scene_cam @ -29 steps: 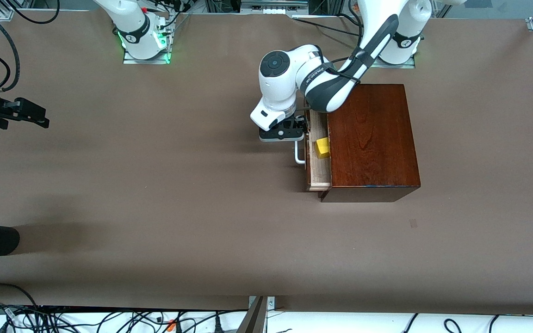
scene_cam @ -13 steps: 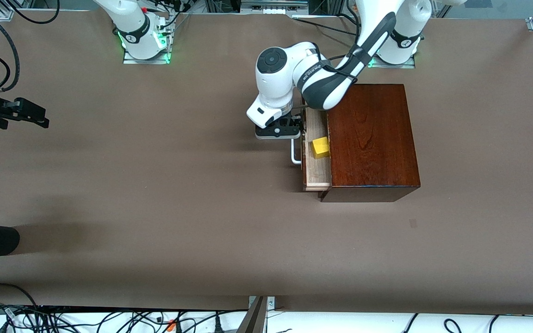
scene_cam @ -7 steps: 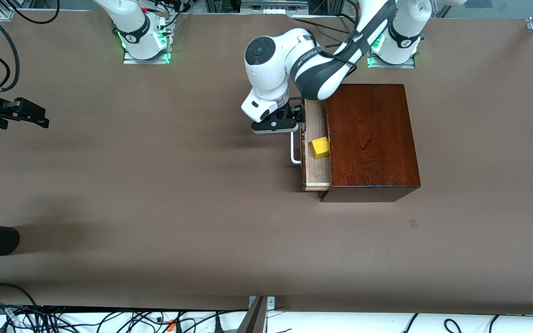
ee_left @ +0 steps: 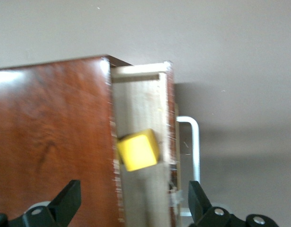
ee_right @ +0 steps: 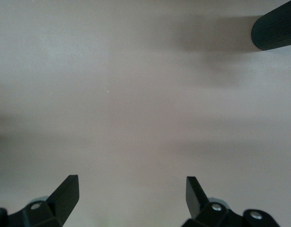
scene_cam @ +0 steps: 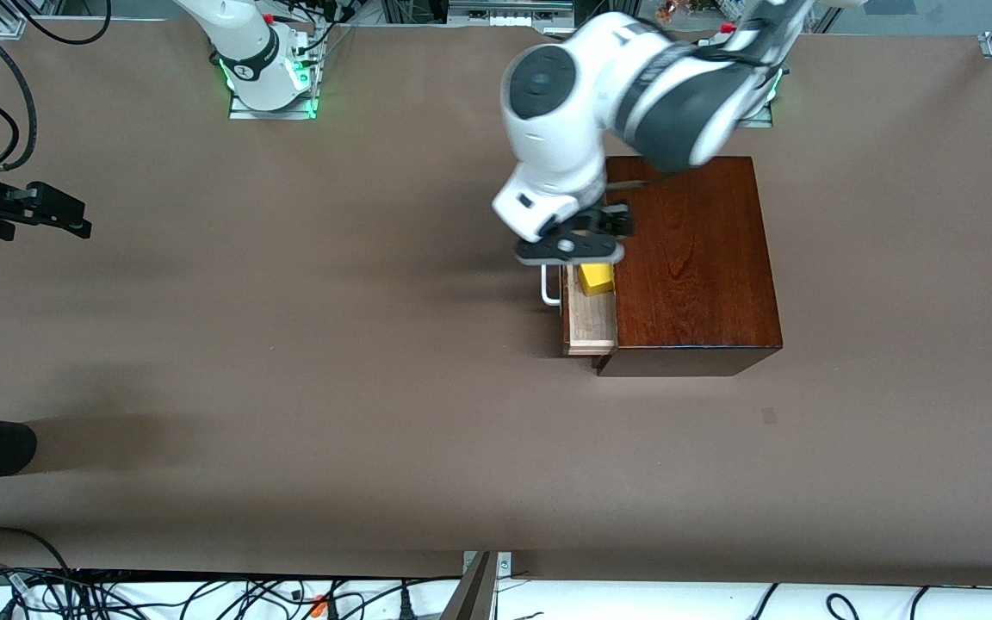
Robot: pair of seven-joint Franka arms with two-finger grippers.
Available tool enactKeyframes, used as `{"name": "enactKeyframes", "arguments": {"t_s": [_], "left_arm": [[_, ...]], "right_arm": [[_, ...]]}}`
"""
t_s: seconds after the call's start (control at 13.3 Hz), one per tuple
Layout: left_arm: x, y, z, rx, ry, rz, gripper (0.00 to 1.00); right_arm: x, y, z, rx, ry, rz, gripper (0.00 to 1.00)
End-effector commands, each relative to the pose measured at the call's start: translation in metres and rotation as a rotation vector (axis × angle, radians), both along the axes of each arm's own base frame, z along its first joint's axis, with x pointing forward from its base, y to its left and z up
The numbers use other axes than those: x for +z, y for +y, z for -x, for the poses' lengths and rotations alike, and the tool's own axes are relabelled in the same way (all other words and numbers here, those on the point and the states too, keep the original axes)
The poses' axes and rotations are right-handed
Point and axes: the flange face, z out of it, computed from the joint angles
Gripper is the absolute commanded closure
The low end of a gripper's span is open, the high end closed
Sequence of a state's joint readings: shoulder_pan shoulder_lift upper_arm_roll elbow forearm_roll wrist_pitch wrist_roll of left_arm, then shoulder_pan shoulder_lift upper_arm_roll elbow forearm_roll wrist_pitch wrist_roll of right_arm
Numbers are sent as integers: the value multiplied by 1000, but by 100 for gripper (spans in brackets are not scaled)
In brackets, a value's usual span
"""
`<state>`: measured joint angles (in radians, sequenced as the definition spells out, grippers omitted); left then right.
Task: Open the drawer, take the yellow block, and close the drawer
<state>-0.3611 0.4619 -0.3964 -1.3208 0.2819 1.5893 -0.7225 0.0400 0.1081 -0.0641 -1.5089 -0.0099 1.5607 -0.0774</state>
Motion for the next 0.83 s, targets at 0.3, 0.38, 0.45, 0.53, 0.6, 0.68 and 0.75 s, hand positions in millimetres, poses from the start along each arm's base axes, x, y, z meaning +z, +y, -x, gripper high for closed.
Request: {"name": "enactKeyframes", "arguments": {"t_s": [0.3, 0.38, 0.45, 0.53, 0.6, 0.68, 0.75], "left_arm": [[86, 182, -47, 2, 119, 178, 0], [102, 211, -50, -33, 110, 223, 0], [113, 230, -48, -77, 98, 231, 0], [123, 261, -48, -78, 83, 224, 0], [130, 280, -38, -90, 77, 208, 0], [132, 294, -27, -88, 78, 195, 0], [134, 315, -19, -66, 75, 186, 0]], "right_arm": [[18, 115, 10, 26, -25, -104, 0], [20, 139, 13, 23, -27, -106, 0], [18, 170, 15, -17, -38, -110, 0], [18, 196, 16, -96, -62, -123, 0], [15, 229, 19, -164, -78, -138, 0], [12, 257, 24, -249, -87, -152, 0], [9, 286, 29, -335, -93, -168, 0]]}}
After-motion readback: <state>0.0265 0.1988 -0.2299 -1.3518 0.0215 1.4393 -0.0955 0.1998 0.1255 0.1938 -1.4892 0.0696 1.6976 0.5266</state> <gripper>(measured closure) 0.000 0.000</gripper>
